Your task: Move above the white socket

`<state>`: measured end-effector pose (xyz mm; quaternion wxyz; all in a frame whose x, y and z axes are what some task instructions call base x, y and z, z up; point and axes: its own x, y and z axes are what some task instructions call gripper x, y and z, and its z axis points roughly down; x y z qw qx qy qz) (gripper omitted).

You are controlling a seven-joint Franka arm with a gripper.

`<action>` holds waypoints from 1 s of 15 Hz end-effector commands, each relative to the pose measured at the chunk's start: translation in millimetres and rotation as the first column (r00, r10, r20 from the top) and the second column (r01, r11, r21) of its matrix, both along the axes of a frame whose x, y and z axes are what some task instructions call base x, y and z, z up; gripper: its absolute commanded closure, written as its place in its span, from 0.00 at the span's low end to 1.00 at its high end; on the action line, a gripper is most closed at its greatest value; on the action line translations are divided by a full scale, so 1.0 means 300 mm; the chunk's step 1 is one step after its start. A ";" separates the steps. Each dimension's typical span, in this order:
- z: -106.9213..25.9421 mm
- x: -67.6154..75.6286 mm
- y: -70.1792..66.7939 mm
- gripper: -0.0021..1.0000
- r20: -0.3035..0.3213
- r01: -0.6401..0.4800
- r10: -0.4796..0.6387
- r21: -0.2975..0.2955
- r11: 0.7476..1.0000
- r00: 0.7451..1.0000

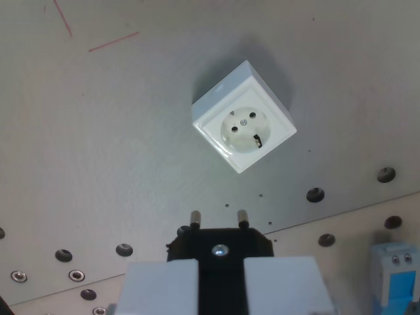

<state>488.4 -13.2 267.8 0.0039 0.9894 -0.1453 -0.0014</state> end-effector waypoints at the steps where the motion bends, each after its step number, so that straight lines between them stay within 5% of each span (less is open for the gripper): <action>1: 0.000 0.000 0.000 1.00 0.000 0.000 0.000 0.000 1.000 1.000; 15: -0.027 -0.007 -0.003 1.00 0.008 -0.079 0.079 0.000 0.997 0.997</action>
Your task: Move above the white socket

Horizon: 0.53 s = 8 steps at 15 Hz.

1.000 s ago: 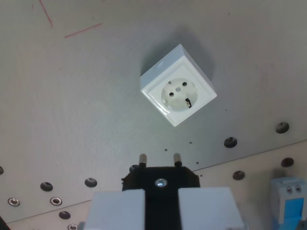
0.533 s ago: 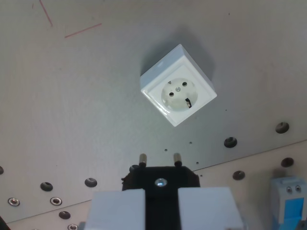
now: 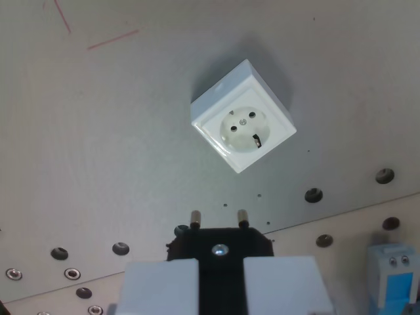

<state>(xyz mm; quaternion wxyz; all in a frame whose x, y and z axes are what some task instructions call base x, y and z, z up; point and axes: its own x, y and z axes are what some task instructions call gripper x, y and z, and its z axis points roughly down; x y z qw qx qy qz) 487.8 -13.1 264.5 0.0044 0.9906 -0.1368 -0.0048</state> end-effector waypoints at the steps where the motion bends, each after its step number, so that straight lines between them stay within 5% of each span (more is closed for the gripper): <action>1: -0.021 -0.006 -0.004 1.00 0.019 -0.075 0.075 0.000 0.997 0.997; 8: -0.074 -0.018 -0.013 1.00 0.047 -0.172 0.172 -0.005 0.985 0.984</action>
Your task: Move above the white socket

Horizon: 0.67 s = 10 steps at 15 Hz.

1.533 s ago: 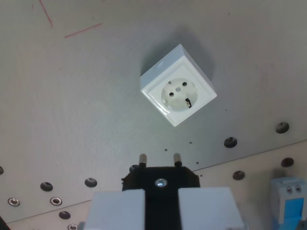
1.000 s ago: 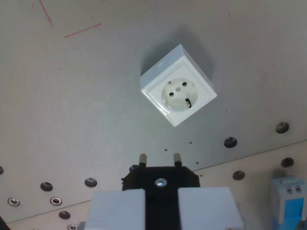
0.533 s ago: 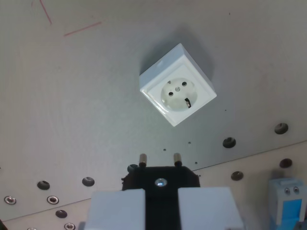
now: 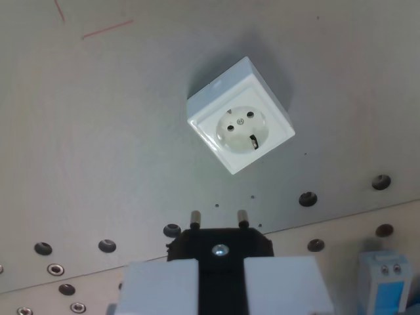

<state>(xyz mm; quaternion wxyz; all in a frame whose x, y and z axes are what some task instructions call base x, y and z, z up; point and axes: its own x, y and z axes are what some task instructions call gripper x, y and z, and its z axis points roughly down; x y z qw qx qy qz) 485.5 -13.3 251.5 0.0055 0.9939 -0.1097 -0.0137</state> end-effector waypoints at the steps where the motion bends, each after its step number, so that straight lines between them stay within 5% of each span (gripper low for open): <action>1: -0.040 -0.012 -0.014 1.00 0.067 -0.133 0.133 -0.005 0.991 0.989; 10: -0.144 -0.039 -0.031 1.00 0.068 -0.296 0.296 -0.022 0.955 0.953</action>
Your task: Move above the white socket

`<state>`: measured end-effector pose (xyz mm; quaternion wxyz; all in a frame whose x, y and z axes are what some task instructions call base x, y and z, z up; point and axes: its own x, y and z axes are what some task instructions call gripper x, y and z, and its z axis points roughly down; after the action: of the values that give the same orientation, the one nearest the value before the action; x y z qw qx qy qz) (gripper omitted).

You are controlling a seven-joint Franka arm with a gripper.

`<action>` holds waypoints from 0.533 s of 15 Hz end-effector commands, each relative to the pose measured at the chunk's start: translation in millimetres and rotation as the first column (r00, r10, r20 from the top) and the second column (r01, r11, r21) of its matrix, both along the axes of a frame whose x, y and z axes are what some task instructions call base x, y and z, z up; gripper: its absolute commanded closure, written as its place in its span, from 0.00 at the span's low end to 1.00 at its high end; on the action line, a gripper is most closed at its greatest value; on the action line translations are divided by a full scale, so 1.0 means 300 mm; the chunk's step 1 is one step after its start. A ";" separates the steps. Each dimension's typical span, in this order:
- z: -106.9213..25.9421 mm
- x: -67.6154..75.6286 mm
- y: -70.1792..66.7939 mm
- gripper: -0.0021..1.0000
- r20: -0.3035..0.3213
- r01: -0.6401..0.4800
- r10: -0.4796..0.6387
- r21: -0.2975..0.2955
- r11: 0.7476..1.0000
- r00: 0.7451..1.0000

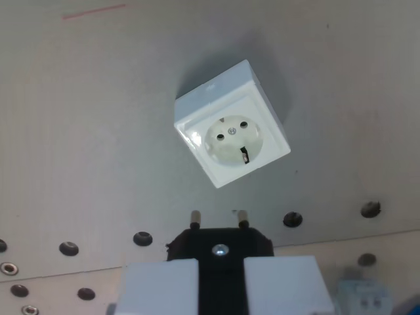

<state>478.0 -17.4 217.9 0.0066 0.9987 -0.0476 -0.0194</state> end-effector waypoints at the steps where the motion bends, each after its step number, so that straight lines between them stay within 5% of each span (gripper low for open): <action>1: -0.042 -0.016 -0.019 1.00 0.080 -0.195 0.195 -0.015 0.981 0.978; 8: -0.129 -0.035 -0.029 1.00 0.072 -0.313 0.314 -0.029 0.949 0.947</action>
<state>471.1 -21.2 186.2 0.0072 0.9995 0.0224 -0.0233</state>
